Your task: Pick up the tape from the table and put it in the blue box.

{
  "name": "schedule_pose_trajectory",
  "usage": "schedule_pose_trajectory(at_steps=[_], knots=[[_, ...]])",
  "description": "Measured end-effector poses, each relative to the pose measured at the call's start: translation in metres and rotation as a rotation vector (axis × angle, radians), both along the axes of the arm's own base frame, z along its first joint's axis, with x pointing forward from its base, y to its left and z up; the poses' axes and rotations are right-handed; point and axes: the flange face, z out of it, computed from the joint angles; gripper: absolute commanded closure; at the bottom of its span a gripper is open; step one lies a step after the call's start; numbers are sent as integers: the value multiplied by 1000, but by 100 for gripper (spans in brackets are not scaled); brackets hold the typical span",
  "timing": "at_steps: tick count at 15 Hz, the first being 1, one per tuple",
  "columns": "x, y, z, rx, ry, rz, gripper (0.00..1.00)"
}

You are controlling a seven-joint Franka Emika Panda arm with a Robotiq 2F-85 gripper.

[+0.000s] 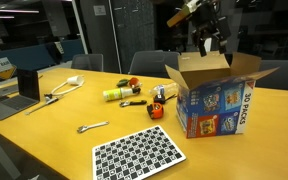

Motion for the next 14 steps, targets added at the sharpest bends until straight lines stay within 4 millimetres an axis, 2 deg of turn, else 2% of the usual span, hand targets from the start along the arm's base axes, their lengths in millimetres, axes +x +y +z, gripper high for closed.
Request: schedule_pose_trajectory(at_steps=[4, 6, 8, 11, 14], knots=[[-26, 63, 83, 34, -40, 197, 0], [-52, 97, 115, 73, -29, 301, 0], [-85, 128, 138, 124, -7, 399, 0], [-142, 160, 147, 198, 67, 509, 0], [-189, 170, 135, 251, 138, 570, 0]])
